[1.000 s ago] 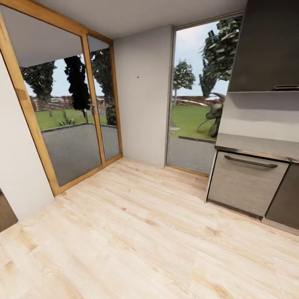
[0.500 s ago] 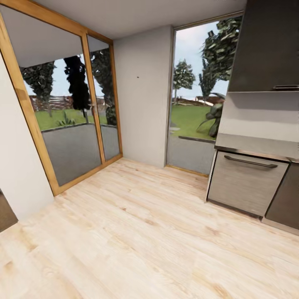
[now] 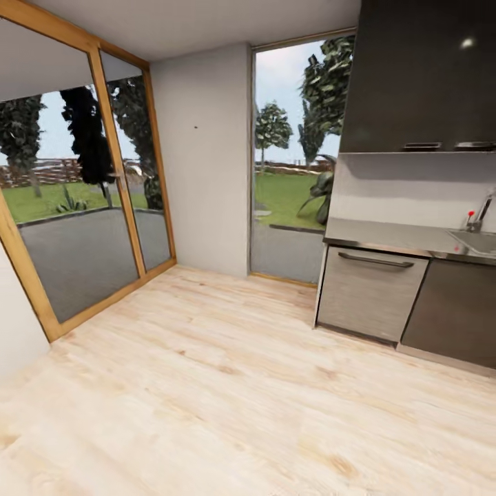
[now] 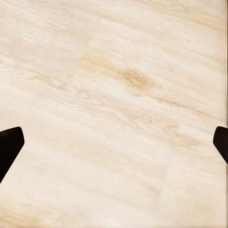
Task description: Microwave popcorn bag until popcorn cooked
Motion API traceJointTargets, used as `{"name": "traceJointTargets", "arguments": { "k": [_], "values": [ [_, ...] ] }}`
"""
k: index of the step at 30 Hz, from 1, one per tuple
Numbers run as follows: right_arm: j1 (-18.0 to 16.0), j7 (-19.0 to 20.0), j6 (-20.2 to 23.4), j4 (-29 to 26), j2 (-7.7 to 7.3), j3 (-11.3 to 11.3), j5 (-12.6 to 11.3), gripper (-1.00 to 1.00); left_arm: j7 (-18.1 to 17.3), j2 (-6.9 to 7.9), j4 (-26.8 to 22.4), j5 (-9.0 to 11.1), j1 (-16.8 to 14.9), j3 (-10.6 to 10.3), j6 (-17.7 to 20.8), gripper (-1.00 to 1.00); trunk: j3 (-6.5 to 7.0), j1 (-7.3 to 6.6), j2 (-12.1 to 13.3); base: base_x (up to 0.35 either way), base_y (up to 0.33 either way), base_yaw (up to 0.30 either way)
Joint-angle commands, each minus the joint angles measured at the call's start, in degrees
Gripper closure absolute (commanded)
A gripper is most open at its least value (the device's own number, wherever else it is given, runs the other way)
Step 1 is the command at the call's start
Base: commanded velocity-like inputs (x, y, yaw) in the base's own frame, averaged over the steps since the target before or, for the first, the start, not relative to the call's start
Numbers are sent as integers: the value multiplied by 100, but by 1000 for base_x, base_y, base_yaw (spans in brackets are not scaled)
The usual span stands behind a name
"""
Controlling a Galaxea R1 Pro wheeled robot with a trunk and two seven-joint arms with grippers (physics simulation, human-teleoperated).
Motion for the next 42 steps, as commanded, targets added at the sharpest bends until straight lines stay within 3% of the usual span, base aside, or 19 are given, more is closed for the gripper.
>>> {"name": "traceJointTargets", "arguments": {
  "k": [1,20,28,33,42],
  "values": [
    [-9,-11,-48,16,0,2,10,-100,3,-5,1,3,-71,-1,-19,-100,-6,0,-3,0,0,-300],
    [-14,-11,-290,-65,2,-4,-21,-100,28,-25,-49,0,-104,-3,-19,-100,-6,0,-3,0,0,-300],
    [52,-121,-263,-837,-146,1,-26,-100,28,-15,-272,3,-467,-1,-19,-100,-6,0,-3,0,0,-300],
    [191,-118,-262,-1215,-152,-384,-4,-100,28,-18,-275,1,-455,-5,-19,-100,-6,0,-3,0,0,-300],
    [389,-110,-261,-1434,-128,-446,26,-100,28,-21,-255,4,-448,-18,-19,-100,-6,0,-3,50,0,-300]
  ]
}}
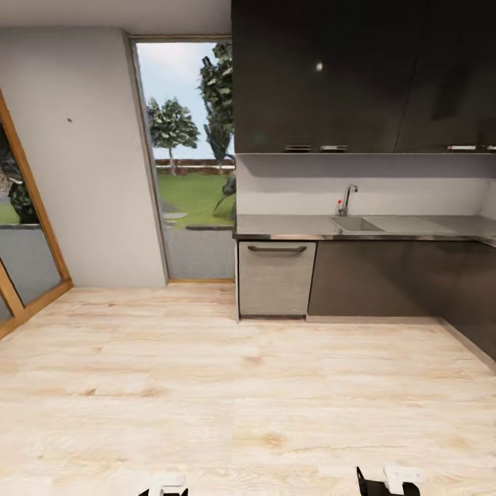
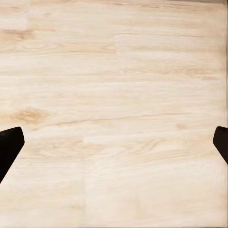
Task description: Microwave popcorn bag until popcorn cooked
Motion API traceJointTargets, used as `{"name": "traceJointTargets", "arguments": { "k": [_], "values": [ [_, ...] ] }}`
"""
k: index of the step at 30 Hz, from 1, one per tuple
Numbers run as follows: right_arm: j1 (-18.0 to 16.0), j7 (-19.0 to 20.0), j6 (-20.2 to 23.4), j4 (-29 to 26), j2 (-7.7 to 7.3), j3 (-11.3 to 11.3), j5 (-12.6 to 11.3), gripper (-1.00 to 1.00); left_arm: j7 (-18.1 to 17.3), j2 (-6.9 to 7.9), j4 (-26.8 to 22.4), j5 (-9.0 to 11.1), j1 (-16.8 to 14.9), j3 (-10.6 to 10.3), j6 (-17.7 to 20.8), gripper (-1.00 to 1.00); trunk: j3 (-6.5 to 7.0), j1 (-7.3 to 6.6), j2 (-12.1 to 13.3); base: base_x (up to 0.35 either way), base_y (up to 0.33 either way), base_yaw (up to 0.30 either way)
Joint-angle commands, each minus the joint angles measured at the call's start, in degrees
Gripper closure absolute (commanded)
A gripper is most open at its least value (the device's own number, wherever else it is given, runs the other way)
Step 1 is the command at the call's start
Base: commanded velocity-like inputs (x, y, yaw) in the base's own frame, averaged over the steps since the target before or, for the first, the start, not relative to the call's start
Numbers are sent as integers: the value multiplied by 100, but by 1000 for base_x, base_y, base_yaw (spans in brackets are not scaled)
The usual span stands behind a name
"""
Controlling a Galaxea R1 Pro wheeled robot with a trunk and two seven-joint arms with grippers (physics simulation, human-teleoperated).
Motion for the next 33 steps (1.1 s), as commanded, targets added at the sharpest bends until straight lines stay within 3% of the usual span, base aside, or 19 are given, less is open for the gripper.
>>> {"name": "traceJointTargets", "arguments": {
  "k": [1,23,33],
  "values": [
    [-3,-16,-17,8,1,6,3,-100,4,1,3,2,-1,1,-19,-100,-6,2,-3,291,0,-300],
    [-7,-15,-25,49,-1,6,7,-100,4,1,3,9,6,10,-19,-100,-6,2,-3,24,0,-300],
    [-11,-16,-25,102,3,17,10,-100,4,9,18,22,6,40,-19,-100,174,-217,398,0,0,-300]
  ]
}}
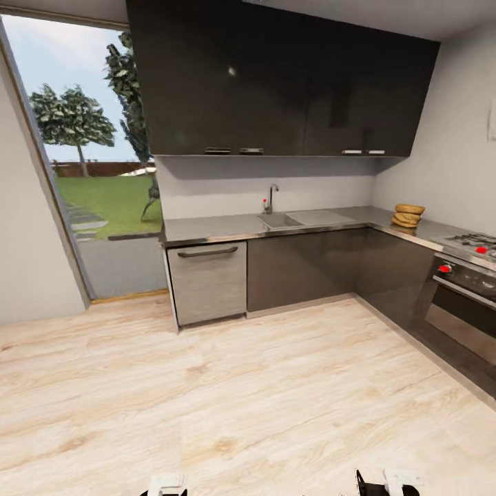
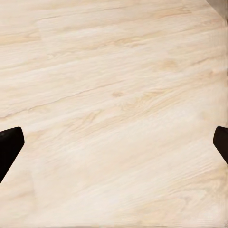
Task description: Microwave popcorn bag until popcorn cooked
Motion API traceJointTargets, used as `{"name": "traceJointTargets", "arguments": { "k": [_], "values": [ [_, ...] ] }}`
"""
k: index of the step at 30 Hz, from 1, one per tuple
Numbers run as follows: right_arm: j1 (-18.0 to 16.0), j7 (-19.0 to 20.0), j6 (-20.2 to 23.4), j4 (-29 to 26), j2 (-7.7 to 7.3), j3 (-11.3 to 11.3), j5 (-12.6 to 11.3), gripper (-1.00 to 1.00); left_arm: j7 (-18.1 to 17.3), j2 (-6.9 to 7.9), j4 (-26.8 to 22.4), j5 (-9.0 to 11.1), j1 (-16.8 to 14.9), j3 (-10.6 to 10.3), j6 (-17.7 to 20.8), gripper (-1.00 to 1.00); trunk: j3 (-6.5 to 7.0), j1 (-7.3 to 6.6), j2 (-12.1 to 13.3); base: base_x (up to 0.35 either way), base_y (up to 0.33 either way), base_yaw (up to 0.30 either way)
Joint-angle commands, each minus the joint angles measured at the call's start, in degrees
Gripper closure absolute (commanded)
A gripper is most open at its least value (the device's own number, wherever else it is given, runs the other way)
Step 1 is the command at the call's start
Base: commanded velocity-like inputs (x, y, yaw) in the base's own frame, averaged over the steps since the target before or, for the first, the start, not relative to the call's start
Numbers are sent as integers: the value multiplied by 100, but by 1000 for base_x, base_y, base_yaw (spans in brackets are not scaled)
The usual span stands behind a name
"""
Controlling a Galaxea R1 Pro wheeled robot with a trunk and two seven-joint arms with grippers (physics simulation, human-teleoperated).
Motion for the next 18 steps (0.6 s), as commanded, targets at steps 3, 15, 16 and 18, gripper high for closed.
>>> {"name": "traceJointTargets", "arguments": {
  "k": [3,15,16,18],
  "values": [
    [-5,-16,-17,5,6,11,5,-100,4,0,13,4,-3,1,-19,-100,48,-67,119,0,0,-300],
    [-5,-32,-30,13,15,22,14,-100,4,0,15,11,-3,19,-19,-100,264,-331,600,0,0,-300],
    [-1,-32,-32,13,16,21,14,-100,4,4,15,11,-3,19,-19,-100,282,-352,640,0,0,-300],
    [1,-33,-39,13,17,29,14,-100,4,1,15,11,-3,21,-19,-100,318,-396,720,0,0,-300]
  ]
}}
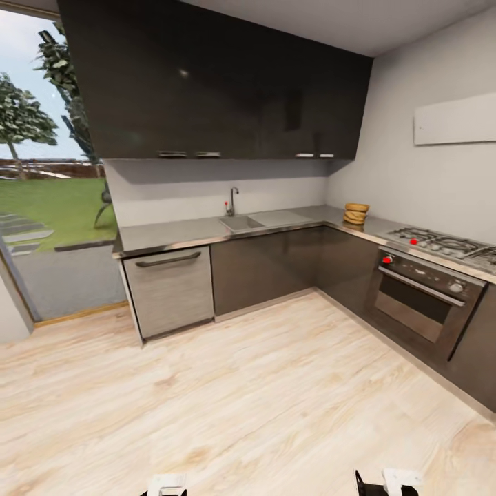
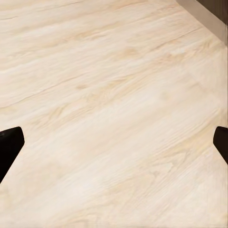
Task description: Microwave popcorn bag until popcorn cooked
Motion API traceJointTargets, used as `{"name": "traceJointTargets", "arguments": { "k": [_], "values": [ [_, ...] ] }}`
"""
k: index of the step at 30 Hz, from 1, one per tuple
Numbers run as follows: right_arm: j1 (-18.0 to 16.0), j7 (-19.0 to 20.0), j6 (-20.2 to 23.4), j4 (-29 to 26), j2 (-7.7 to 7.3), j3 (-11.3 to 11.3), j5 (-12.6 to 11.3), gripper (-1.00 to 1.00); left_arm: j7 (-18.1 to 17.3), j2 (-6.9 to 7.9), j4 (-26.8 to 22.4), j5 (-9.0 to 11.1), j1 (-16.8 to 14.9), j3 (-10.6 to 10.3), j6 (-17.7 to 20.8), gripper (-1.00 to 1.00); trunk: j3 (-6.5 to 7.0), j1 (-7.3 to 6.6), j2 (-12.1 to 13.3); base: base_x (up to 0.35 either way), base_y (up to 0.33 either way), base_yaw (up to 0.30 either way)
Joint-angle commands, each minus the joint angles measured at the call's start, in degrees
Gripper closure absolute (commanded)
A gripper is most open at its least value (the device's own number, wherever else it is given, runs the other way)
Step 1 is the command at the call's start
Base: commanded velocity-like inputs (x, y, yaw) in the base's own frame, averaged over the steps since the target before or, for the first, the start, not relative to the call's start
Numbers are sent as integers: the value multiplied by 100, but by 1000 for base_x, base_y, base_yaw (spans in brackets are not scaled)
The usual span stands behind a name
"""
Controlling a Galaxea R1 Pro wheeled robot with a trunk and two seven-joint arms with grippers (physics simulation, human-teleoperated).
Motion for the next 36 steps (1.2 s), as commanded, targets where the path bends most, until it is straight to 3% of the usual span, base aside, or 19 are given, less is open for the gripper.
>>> {"name": "traceJointTargets", "arguments": {
  "k": [1,18,20,22,23,25,31,33,36],
  "values": [
    [-4,-17,-18,4,0,8,2,-100,4,-1,4,5,-3,2,-19,-100,12,-23,38,0,0,-300],
    [-26,1,42,-141,7,1,8,-100,10,-2,-24,5,-3,-7,-19,-100,318,-396,720,0,0,-300],
    [-106,-10,468,-557,8,-13,5,-100,6,-2,-23,5,-3,-8,-19,-100,353,-440,800,0,0,-300],
    [-281,-15,1203,-1480,0,-17,3,-100,5,-8,-26,2,-3,-16,-19,-100,389,-484,880,0,0,-300],
    [-420,-51,2065,-2493,2,-16,10,-100,4,-10,-30,-2,-3,-23,-19,-100,407,-506,920,0,0,-300],
    [-558,-117,2470,-3050,14,2,14,-100,4,-12,-30,-3,-3,-26,-19,-100,443,-550,1001,0,0,-300],
    [-1506,-463,2801,-3452,40,494,-4,-100,12,-19,-31,-6,-9,-46,-13,-100,551,-682,1241,0,0,-300],
    [-1618,-532,2811,-3462,52,552,-21,-100,12,-19,-31,-8,-11,-45,-11,-100,587,-726,1322,0,0,-300],
    [-1675,-565,2817,-3533,205,620,-13,-100,11,-19,-38,-12,-12,-51,-11,-100,641,-792,1442,0,0,-300]
  ]
}}
